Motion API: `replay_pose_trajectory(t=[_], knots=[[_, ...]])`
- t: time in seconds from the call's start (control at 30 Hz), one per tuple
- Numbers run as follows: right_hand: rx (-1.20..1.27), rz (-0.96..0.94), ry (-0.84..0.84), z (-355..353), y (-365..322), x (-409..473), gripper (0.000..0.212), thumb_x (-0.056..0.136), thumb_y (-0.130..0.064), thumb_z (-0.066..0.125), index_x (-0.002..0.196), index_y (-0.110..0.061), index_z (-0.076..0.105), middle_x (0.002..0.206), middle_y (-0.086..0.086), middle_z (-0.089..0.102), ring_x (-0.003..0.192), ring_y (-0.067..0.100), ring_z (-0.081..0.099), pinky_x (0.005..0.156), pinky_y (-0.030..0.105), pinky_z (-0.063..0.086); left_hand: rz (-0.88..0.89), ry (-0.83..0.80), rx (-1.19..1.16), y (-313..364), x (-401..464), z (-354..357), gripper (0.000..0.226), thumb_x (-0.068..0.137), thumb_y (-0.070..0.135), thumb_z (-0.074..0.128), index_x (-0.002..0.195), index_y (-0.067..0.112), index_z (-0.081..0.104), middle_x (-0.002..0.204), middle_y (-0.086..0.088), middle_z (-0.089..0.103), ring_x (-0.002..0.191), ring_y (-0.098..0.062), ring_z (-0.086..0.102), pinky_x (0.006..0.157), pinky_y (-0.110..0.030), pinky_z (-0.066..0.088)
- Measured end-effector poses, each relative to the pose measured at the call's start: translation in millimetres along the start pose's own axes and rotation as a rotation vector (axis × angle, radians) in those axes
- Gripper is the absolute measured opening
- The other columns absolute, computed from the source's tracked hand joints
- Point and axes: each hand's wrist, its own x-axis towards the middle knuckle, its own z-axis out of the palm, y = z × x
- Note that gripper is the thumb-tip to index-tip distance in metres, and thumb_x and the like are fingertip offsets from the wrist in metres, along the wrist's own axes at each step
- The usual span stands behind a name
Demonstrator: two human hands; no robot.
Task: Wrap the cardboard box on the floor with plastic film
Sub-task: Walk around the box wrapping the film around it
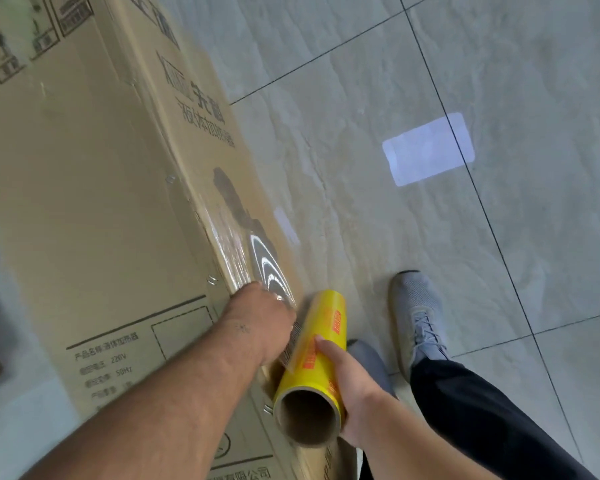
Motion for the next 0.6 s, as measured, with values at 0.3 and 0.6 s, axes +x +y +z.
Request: replay_pose_trajectory(t=[0.3, 0.6], knots=[[-0.759, -0.237, 0.39, -30, 8, -23, 0.124, 0.055, -0.07, 0.075, 0.16, -0.028, 0.024, 0.133, 0.007, 0.055, 0.12, 0.029, 0.061, 0.1, 0.034, 0.05, -0.051, -0.044, -0.096, 40, -10, -1, 0.054, 0.108, 0.052, 0.039, 0.143, 0.015, 0.057, 0.145, -0.01, 0.057, 0.134, -0.029, 0.054, 0.122, -0.054, 0.018], [-0.612, -0.422, 0.377, -33, 33, 13, 0.107, 0.095, -0.079, 0.048, 0.172, -0.03, -0.008, 0.17, 0.02, 0.019, 0.157, 0.034, 0.031, 0.131, 0.04, 0.022, -0.127, -0.02, 0.086, 50, -27, 8, 0.061, 0.099, 0.036, 0.049, 0.155, 0.013, 0.04, 0.151, -0.016, 0.047, 0.142, -0.036, 0.041, 0.122, -0.067, 0.005]])
